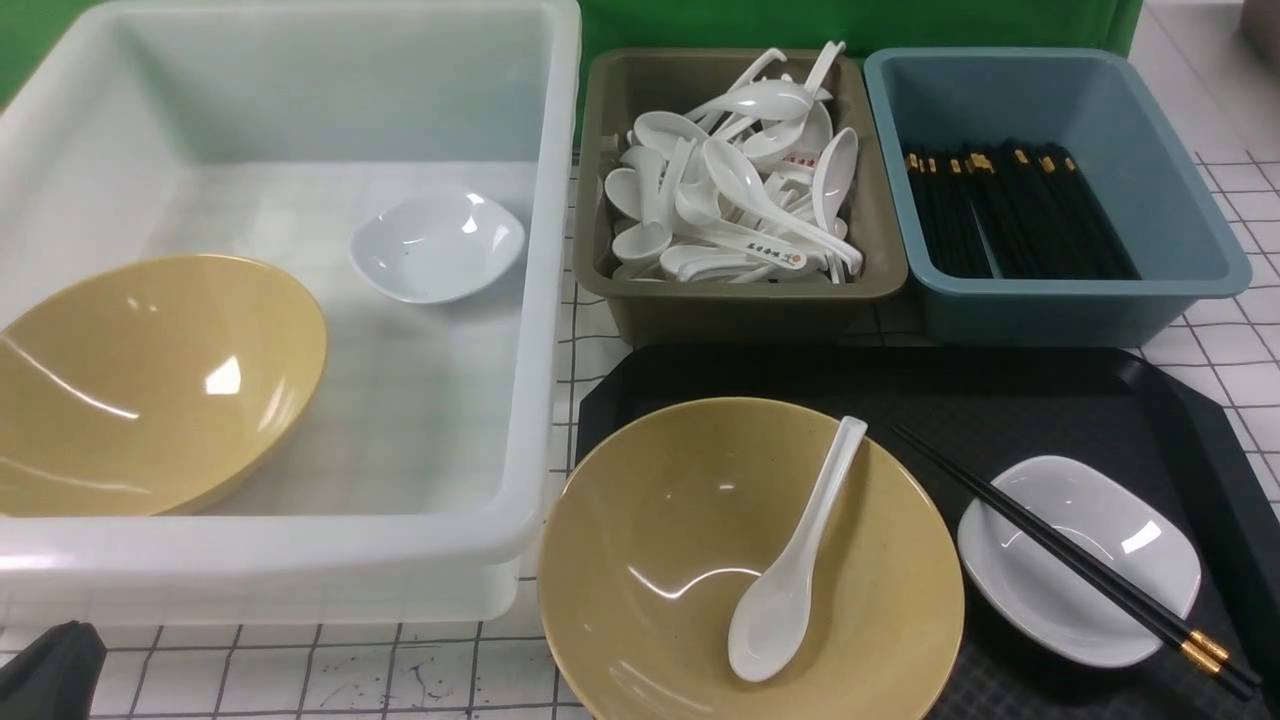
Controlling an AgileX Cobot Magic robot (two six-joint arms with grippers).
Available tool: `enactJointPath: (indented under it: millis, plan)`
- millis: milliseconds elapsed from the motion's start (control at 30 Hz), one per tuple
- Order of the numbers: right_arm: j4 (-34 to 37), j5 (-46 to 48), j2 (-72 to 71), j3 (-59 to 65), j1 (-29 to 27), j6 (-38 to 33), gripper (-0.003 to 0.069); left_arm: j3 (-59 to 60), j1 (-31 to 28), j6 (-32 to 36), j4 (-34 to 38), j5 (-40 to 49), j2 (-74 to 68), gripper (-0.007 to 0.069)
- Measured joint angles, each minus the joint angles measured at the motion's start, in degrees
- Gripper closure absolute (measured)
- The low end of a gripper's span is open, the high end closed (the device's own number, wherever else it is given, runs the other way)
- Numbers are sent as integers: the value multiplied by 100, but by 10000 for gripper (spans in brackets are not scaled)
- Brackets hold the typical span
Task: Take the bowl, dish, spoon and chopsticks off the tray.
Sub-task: Use the right arm to grab the chopsticks
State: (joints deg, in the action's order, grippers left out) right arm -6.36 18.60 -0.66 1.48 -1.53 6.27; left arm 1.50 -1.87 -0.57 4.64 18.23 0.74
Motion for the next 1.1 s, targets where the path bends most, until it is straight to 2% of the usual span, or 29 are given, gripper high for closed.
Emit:
enactJointPath:
  millis: [1100]
  plan:
    - [0,-29,0,0,0,100,421,0,0,0,-137,-5,0,638]
